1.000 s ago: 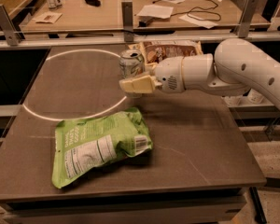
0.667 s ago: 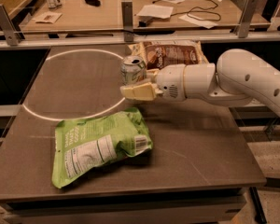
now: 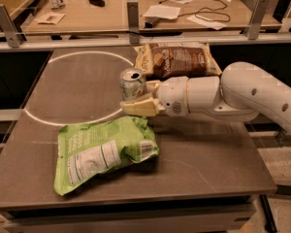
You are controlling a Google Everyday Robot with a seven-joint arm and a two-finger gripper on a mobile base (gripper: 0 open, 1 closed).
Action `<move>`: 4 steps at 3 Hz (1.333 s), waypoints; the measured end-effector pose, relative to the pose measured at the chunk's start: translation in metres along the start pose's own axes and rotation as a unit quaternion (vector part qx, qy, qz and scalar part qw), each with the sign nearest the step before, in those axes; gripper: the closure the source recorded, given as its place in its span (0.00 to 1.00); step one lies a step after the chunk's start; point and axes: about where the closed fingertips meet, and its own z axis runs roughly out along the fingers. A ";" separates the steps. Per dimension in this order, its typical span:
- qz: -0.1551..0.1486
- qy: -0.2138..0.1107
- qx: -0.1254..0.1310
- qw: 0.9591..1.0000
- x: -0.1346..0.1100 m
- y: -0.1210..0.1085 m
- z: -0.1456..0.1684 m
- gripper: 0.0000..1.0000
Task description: Move 7up can near green rice chip bag
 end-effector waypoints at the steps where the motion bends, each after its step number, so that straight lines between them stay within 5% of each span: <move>1: 0.008 -0.006 -0.006 1.000 0.006 0.007 0.003 0.81; 3: 0.106 -0.035 -0.034 0.993 0.016 -0.004 0.004 0.35; 4: 0.118 -0.040 -0.026 0.992 0.014 -0.014 -0.003 0.12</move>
Offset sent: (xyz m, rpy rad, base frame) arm 0.0041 0.0006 -0.0255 0.2004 0.2935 0.0298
